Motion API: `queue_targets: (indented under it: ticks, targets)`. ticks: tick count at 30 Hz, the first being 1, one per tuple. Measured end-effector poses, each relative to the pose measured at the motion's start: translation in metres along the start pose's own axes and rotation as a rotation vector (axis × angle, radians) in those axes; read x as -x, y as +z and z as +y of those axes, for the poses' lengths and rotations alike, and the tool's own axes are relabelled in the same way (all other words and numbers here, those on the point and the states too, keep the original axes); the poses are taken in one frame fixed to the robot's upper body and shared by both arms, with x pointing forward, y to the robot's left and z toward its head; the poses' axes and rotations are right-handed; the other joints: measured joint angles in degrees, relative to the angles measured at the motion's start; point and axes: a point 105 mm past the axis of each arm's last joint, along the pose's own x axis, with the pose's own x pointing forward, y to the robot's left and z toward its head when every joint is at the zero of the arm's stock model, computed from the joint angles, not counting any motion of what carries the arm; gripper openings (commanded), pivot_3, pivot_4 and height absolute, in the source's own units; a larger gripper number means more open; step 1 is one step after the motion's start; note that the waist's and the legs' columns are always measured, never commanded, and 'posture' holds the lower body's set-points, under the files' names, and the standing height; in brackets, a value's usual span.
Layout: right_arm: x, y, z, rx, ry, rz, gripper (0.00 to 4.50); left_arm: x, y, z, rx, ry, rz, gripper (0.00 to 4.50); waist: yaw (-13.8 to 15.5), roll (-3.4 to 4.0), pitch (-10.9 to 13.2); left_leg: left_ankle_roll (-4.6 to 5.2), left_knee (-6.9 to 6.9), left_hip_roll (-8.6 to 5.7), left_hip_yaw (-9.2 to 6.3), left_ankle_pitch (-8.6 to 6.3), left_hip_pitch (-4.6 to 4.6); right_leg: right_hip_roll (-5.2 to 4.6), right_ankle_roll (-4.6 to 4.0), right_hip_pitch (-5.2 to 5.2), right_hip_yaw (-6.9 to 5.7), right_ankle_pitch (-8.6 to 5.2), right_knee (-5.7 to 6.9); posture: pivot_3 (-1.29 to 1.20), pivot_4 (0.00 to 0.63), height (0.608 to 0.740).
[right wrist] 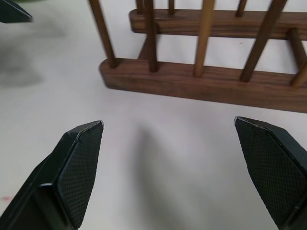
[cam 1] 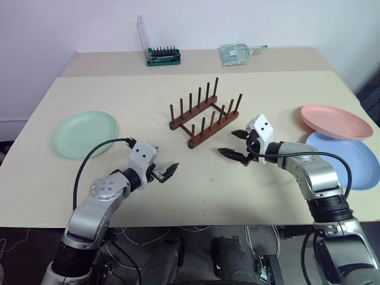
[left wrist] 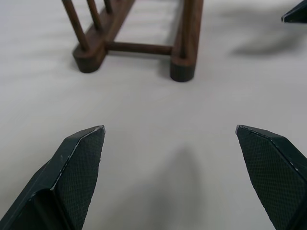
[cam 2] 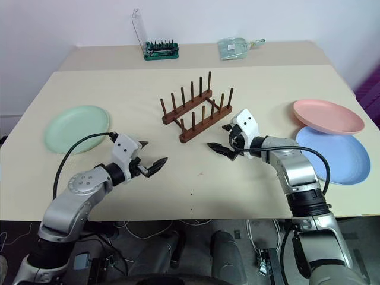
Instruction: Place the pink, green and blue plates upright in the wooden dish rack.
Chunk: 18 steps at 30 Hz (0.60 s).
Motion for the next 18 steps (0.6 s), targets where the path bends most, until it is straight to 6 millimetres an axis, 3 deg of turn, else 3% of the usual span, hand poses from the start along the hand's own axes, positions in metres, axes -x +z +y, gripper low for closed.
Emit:
queue_targets:
  ticks: [12,18]
  targets:
    - [-0.001,0.009,-0.006,0.037,-0.027,-0.035,4.46,0.008,-0.003,0.013,0.005,0.010,0.013,4.50,0.0,0.00,0.0,0.00,-0.01,0.00,0.00,0.00,0.00,0.00,0.00,0.00,0.00,0.00,-0.01,0.00,0.150,0.740]
    - [-0.001,0.006,-0.006,0.017,-0.023,-0.027,4.46,0.008,-0.002,0.008,0.040,-0.019,0.002,4.50,0.0,0.00,0.0,0.00,-0.01,0.00,0.00,0.00,0.00,0.00,0.00,-0.01,0.00,0.00,0.00,0.00,0.150,0.740]
